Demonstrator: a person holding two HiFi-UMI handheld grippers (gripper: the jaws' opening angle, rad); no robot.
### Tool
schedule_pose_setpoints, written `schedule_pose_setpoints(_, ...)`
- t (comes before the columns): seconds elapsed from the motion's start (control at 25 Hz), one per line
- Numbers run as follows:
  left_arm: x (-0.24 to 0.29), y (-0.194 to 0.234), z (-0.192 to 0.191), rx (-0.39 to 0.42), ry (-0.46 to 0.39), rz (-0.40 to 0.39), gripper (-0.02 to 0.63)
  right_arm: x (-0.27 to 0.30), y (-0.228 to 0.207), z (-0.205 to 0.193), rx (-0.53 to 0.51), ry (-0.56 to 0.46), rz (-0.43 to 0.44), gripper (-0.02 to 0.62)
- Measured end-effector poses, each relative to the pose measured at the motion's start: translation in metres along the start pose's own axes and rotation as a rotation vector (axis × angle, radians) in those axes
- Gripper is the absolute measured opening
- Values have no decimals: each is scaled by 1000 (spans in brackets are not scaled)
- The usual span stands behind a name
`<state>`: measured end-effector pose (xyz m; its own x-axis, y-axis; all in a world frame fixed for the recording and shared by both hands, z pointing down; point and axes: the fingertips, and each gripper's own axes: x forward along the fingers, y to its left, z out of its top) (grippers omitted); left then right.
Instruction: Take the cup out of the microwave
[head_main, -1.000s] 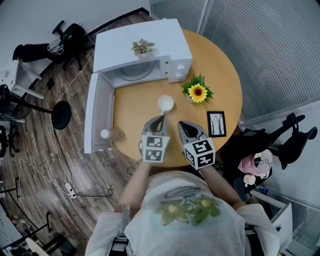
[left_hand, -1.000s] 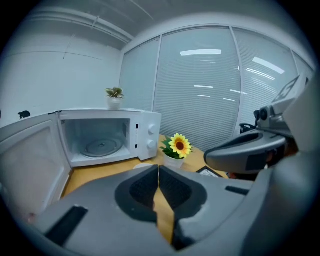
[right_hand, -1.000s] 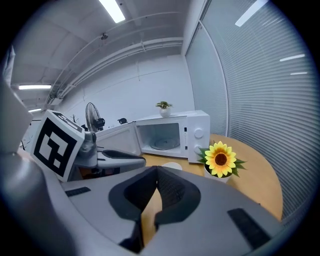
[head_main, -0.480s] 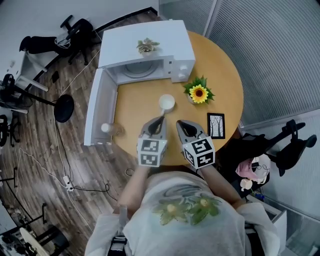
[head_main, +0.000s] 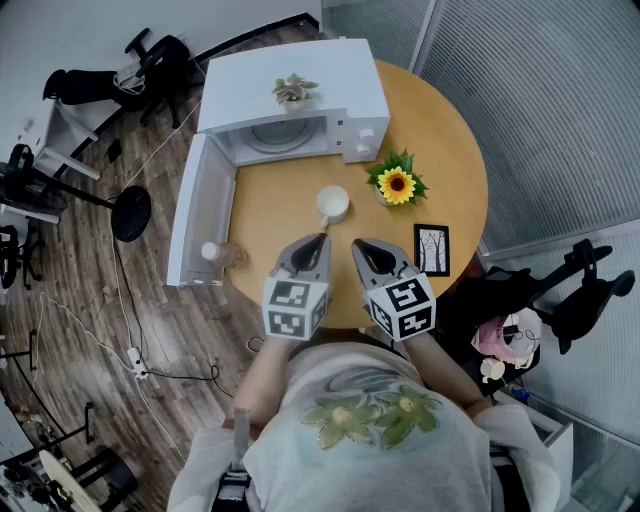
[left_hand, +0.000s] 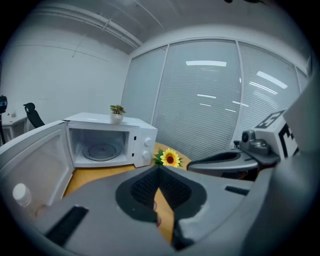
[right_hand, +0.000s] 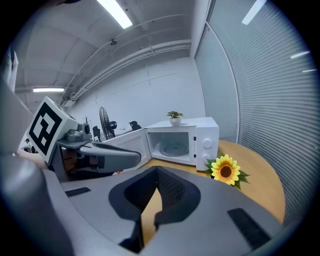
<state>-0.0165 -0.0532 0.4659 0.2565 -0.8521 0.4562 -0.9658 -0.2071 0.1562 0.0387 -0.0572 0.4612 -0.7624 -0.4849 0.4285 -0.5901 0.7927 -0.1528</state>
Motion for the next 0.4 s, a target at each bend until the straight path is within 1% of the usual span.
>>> schedule_pose_setpoints(0.16,-1,-5,2,9,3,-13,3,-2,1,1,0,-1,-1,17)
schedule_pose_setpoints(0.4,2,-10,-8,40,16,-18,3,-5,2,-3,2,4,-2,17)
